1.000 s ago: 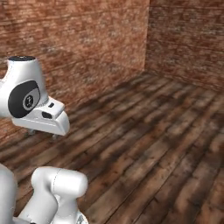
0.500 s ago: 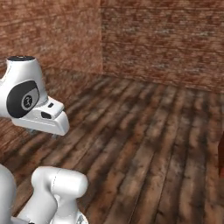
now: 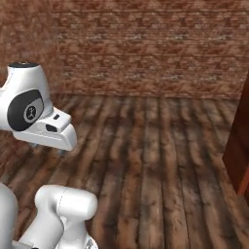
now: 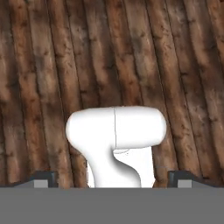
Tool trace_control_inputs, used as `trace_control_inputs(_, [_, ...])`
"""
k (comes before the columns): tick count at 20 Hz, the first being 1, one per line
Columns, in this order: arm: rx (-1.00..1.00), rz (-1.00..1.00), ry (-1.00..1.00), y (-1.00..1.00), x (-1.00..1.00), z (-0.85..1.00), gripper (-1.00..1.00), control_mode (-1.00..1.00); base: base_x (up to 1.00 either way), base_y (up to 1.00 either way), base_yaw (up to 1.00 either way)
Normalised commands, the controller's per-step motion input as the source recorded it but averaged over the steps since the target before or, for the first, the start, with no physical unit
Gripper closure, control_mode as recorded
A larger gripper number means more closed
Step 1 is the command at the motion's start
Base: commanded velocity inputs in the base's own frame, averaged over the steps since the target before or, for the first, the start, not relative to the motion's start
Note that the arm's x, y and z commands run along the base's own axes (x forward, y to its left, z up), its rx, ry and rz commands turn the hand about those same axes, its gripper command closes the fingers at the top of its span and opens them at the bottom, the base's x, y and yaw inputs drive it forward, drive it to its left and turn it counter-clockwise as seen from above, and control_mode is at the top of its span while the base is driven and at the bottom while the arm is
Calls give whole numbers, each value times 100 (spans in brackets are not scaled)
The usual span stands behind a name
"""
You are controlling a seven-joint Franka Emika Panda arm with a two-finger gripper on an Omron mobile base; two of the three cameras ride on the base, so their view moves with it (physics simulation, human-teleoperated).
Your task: Place two dumplings into each of the tupperware containers and then place the containers in the fridge.
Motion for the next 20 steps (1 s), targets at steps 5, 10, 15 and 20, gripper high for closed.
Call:
trace_control_inputs(5, [0,0,0,0,0,0,-100,100,100,98,-50])
trace_control_inputs(10, [0,0,0,0,0,0,-100,100,100,99,-45])
trace_control_inputs(15, [0,0,0,0,0,0,-100,100,100,100,-46])
trace_control_inputs(20, [0,0,0,0,0,0,-100,100,100,100,-48])
